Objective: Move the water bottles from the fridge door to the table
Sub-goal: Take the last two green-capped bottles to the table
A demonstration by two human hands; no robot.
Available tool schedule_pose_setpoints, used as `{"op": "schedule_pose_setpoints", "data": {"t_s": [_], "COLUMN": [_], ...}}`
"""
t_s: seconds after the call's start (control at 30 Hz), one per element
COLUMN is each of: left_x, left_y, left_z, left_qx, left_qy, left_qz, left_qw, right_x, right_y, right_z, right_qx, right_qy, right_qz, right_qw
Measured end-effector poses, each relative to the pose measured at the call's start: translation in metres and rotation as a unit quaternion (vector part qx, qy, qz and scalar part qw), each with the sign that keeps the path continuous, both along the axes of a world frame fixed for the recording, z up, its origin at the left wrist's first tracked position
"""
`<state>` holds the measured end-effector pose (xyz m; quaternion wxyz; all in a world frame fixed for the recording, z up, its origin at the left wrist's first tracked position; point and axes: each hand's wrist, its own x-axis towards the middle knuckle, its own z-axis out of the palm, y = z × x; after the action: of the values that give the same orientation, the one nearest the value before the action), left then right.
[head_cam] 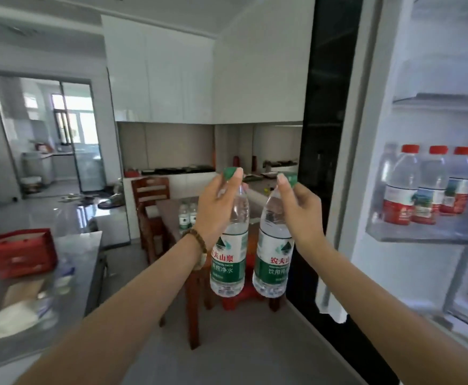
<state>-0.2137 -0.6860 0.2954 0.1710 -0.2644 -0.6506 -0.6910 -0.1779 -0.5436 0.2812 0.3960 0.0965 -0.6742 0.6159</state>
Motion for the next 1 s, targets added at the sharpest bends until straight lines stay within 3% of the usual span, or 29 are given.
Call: {"op": "schedule_pose_setpoints", "data": {"t_s": [0.23, 0.47, 0.77, 1.0], "left_x": [-0.126, -0.267, -0.456, -0.593], "left_y": [-0.078, -0.085, -0.071, -0.07], "left_z": [-0.029, -0.071, -0.096, -0.136], "left_qx": [0.018, 0.007, 0.013, -0.009], "left_qy": [-0.018, -0.045, -0.115, -0.15], "left_qz": [0.066, 0.123, 0.111, 0.101], "left_qw": [0.998, 0.991, 0.987, 0.983], "right_x": [-0.144, -0.299, -0.489, -0.628], "right_y": [-0.065, -0.061, -0.037, -0.031], "right_z": [-0.026, -0.067, -0.085, -0.128], "right_qx": [-0.017, 0.009, 0.05, 0.04], "right_qy": [-0.035, -0.069, -0.135, -0.217], "right_qz": [0.058, 0.083, 0.137, 0.108], "right_qw": [0.998, 0.994, 0.98, 0.969]}}
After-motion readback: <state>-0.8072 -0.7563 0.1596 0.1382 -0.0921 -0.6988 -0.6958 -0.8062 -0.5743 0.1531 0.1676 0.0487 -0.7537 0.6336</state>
